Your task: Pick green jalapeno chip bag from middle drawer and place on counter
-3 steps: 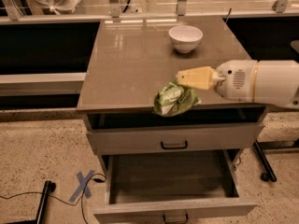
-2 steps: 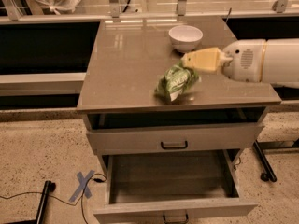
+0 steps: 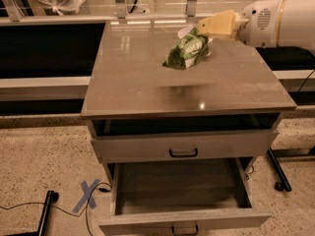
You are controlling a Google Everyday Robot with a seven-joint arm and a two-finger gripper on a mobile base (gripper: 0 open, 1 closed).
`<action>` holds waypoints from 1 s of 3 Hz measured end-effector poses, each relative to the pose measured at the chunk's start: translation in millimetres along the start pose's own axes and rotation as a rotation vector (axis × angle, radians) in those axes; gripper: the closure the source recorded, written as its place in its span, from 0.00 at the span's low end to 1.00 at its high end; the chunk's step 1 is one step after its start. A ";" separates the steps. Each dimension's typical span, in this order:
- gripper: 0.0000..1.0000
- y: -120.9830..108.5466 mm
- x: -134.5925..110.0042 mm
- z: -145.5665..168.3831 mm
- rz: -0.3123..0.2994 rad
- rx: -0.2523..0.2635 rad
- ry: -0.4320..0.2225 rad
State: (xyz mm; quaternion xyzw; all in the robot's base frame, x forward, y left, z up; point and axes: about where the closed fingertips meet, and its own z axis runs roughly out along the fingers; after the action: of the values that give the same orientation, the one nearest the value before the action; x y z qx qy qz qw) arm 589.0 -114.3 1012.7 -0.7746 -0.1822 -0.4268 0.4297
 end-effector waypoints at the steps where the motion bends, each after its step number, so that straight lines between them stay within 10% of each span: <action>1: 1.00 8.4 20.5 1.4 0.017 0.001 -0.004; 2: 1.00 10.3 30.8 -2.8 0.043 0.000 -0.022; 3: 0.77 1.2 33.2 -18.7 0.088 -0.028 -0.061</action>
Offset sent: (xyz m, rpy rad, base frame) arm 0.0282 -0.0241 0.0315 0.0099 0.0885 -0.0091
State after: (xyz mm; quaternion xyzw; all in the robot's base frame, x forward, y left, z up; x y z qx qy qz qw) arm 599.2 -133.1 1044.3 -0.8006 -0.1548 -0.3861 0.4313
